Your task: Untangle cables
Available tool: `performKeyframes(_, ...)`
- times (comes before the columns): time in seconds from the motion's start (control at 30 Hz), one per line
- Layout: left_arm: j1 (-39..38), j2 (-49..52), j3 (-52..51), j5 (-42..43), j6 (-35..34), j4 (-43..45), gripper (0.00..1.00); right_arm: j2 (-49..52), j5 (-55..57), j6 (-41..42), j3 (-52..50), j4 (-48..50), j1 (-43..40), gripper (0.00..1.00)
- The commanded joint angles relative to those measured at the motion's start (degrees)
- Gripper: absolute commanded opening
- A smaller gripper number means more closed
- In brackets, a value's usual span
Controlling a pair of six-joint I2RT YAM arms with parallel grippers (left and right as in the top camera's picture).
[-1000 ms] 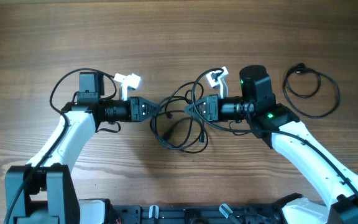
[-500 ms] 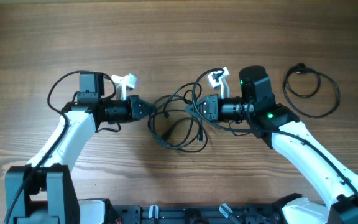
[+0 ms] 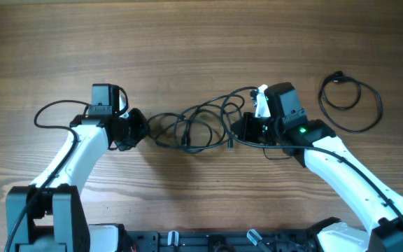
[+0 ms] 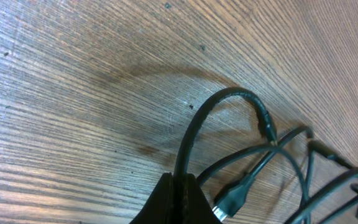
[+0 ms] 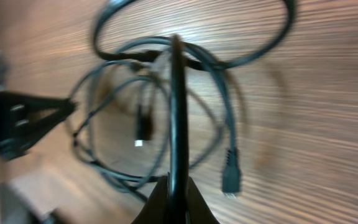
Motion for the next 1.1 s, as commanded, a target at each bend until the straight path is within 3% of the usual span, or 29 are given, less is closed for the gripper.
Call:
performKeyframes(0.0,0.35,-0.39,-0.11,-5.27,-1.33,-0.11,0.04,1.77,16.39,-2.14,0.02,-1.68,-0.22,0.04)
performKeyframes(0.13,0.35,-0.39,-0.11,-5.99,-1.4,-0.22,0.04,4.98,23.74,-1.57,0.02,-2.32,-0.22,0.04)
performKeyframes(0.33,0.35,-0.39,-0.11,-16.72,-9.94,-3.63,0.04,11.5,31.39,1.38,0.02,-4.28,-1.92,0.04)
performKeyframes(0.43,0.59,-0.39,-0.11,-20.94,-13.94,-5.35,0.04,12.61,31.47,1.4,0.02,-5.33,-4.09,0.04)
performKeyframes(0.57,2.25,-0.39,-0.11,-20.11,-14.56,-5.88,0.08,13.03,28.89,0.76,0.02,-5.14,-5.07,0.04)
performKeyframes(0.7,2.27,-0.39,-0.11,-15.89,-14.51,-5.7,0.26,13.03,22.08,-6.05,0.02,-2.4,-5.07,0.04)
performKeyframes(0.73,2.25,-0.39,-0.11,-14.73,-14.51,-5.64,0.37,13.03,20.41,-7.93,0.02,-1.92,-5.07,0.04)
performKeyframes(0.77,2.23,-0.39,-0.11,-13.94,-14.49,-5.55,0.54,13.03,20.15,-8.13,0.02,-1.86,-5.07,0.04)
performKeyframes(0.83,2.21,-0.39,-0.11,-10.8,-11.87,-4.31,0.64,13.03,20.02,-8.24,0.02,-1.88,-5.07,0.04)
performKeyframes(0.93,2.16,-0.39,-0.11,-0.13,-2.6,-0.66,0.86,13.03,20.02,-8.24,0.02,-1.86,-5.07,0.04)
performKeyframes(1.07,2.16,-0.39,-0.11,17.33,13.2,3.17,0.85,12.96,13.7,-13.07,1.03,-0.92,-5.07,0.04)
